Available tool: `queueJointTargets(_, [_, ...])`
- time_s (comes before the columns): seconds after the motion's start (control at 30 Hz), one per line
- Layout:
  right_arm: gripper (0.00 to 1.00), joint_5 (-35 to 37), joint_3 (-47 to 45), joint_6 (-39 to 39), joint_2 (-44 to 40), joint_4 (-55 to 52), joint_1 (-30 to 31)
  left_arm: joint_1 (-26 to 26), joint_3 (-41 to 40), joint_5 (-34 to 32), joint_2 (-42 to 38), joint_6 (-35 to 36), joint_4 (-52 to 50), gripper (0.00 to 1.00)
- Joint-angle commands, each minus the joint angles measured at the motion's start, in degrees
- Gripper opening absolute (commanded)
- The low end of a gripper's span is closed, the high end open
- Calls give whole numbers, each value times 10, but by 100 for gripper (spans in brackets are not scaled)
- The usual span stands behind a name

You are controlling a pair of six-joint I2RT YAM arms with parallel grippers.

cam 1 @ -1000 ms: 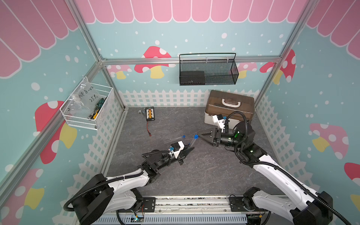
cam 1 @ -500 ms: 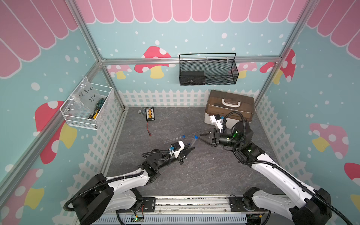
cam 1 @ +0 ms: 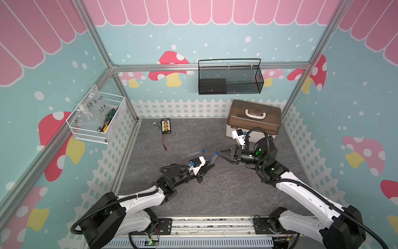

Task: Insert stoppers into test tubes
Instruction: Insert the stopper into the test tube.

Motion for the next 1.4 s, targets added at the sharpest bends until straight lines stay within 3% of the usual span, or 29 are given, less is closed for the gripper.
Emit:
queueJointTargets(0.0, [43,5,-34,18,21,-40,6,-6,62,34,-38,45,52,0])
queueJointTargets(0.8, [36,37,-86,98,28,2,6,-5,99,24,-51,92,71,0])
queueJointTargets(1.1, [36,47,-102,121,31,43,6,-4,97,22,-21,17,173,0])
queueJointTargets(1.37, [36,84,-131,155,32,43,7,-4,131,42,-6,-9,159,0])
